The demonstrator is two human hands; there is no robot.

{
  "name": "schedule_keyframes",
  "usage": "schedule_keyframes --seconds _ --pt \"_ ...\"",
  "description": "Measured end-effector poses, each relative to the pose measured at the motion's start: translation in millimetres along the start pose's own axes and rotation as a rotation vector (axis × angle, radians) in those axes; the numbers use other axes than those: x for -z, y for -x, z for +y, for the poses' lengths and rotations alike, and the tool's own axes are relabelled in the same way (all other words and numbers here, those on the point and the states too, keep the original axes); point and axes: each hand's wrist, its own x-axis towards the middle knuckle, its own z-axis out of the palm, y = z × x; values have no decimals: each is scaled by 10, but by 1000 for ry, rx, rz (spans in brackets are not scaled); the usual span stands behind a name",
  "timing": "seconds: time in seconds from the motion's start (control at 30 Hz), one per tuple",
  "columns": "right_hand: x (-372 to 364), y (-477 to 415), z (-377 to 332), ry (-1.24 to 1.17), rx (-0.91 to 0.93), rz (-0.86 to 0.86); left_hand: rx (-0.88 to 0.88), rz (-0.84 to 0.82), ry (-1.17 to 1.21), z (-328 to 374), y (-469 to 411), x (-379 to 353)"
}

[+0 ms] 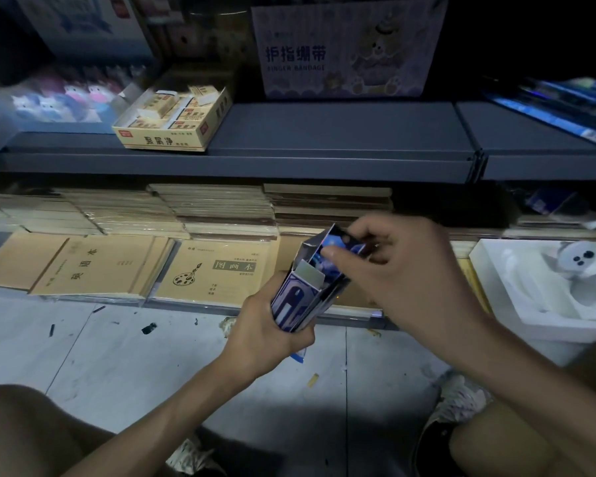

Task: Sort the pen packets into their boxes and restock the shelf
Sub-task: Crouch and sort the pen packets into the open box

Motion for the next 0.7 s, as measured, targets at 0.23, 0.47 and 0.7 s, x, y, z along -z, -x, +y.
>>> schedule_keyframes --seconds 0.23,0.47,0.7 --pt "-12 -20 71 -86 -80 -130 -11 22 -24 19 35 16" --pt "-66 -95 116 41 -98 -186 -23 38 -79 41 48 0" --pt "5 -130 149 101 -142 -283 -14 -8 -95 33 33 -40"
